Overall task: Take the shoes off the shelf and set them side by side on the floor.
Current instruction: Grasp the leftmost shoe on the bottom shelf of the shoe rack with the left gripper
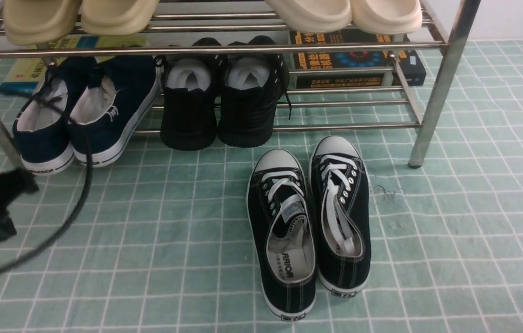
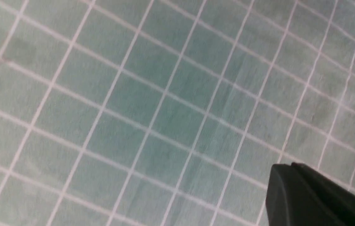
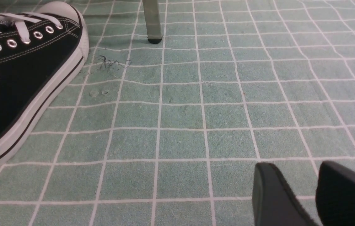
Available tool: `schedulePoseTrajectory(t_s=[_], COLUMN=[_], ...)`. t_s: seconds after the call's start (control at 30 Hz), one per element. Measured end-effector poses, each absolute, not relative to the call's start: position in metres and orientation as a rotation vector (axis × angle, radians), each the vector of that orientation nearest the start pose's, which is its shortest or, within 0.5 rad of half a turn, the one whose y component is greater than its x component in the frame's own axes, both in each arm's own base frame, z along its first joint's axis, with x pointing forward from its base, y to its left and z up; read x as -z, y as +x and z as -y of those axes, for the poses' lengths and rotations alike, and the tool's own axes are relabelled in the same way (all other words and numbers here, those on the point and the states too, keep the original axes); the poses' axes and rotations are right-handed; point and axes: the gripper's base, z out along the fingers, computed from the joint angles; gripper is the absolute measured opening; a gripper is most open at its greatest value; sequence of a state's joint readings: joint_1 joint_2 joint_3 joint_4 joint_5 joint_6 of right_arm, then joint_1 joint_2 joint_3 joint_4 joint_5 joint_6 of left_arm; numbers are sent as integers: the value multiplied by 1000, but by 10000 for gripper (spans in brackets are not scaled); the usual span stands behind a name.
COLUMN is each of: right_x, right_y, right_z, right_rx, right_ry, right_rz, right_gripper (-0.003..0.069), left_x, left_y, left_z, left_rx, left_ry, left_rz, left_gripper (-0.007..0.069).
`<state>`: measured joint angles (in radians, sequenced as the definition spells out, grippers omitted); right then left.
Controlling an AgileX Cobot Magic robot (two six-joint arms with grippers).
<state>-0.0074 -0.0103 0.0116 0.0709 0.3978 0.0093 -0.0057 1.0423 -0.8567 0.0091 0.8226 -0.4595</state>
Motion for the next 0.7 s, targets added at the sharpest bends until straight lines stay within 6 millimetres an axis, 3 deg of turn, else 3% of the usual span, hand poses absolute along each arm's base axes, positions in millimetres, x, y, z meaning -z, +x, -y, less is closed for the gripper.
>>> schedulePoseTrajectory(t_s=[0.07, 0.1, 0.17, 0.2, 0.33, 0.37, 0.5, 0.7], right_x=[-174, -174, -174, -174, -174, -174, -174, -174], right_y=[52, 52, 52, 52, 52, 52, 52, 52], right_z=[-2, -2, -2, -2, -2, -2, -2, -2], right_rx=[-72, -72, -72, -72, -72, -72, -72, -72], right_ry=[58, 58, 58, 58, 58, 58, 58, 58], right_rz=[-1881, -1881, -1881, -1881, -1881, -1881, -1881, -1881], right_gripper=[237, 237, 237, 237, 237, 237, 237, 237], left_x=[-323, -324, -334, -332, -337, -339, -333, -318], left_y=[233, 235, 265, 269, 317, 317, 349, 370], left_z=[-1, -2, -2, -2, -2, -2, -5, -15], left_rx=[146, 145, 148, 147, 152, 153, 86, -60], left_ry=[-536, -537, -554, -558, -576, -574, -544, -531], left_rz=[-2431, -2431, -2414, -2421, -2414, -2408, -2400, -2349], left_gripper=[49, 52, 111, 122, 273, 273, 385, 407])
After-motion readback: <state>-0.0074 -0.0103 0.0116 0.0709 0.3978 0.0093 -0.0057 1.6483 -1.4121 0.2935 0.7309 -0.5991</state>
